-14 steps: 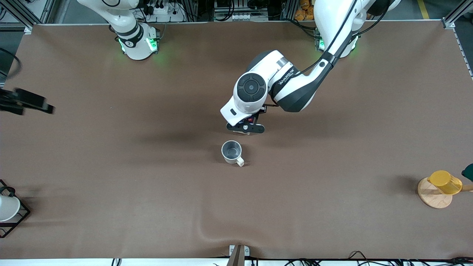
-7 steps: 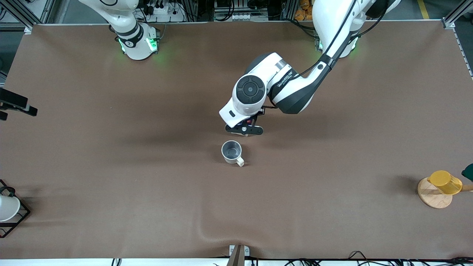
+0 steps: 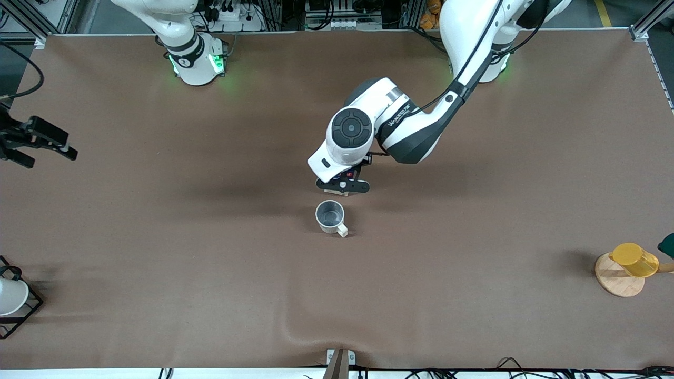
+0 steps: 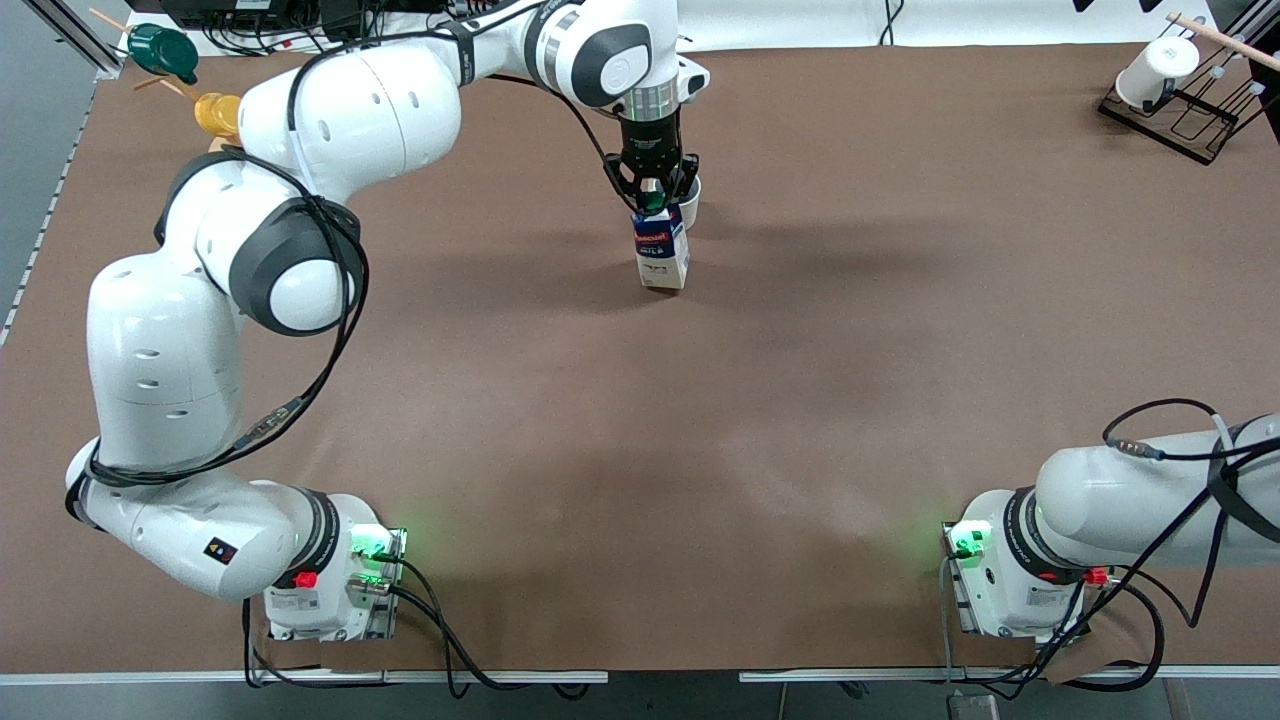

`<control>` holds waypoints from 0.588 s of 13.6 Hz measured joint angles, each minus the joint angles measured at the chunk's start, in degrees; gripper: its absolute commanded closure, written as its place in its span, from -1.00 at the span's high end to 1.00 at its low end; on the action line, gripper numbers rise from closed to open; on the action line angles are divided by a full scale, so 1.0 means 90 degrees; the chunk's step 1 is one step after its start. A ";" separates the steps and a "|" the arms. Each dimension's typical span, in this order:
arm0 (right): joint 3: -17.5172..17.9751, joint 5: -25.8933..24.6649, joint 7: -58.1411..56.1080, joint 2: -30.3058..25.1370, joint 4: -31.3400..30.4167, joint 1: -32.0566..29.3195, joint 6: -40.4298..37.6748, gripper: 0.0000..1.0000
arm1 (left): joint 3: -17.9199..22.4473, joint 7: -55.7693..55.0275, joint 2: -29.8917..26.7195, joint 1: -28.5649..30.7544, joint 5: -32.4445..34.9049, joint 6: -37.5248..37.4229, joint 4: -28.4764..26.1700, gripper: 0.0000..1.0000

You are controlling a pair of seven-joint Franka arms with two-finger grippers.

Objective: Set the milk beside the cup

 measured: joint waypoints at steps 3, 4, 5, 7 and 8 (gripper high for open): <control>-0.0399 -0.0080 -0.0002 -0.0048 -0.0056 0.0485 0.0024 1.00 | 0.0071 0.0000 0.0071 0.0002 0.0000 0.0003 0.0083 -0.29; -0.0405 -0.0234 -0.0001 -0.0055 -0.0043 0.0513 -0.0018 1.00 | 0.0089 0.0000 0.0088 0.0003 0.0000 0.0027 0.0087 -0.29; -0.0405 -0.0392 0.0021 -0.0064 -0.0017 0.0540 -0.0090 1.00 | 0.0100 0.0000 0.0104 0.0003 0.0000 0.0066 0.0097 -0.29; -0.0405 -0.0542 0.0114 -0.0084 0.0041 0.0616 -0.0183 1.00 | 0.0107 0.0000 0.0150 0.0002 0.0000 0.0138 0.0129 -0.29; -0.0404 -0.0601 0.0153 -0.0094 0.0070 0.0666 -0.0262 1.00 | 0.0109 0.0000 0.0176 0.0003 0.0000 0.0178 0.0146 -0.29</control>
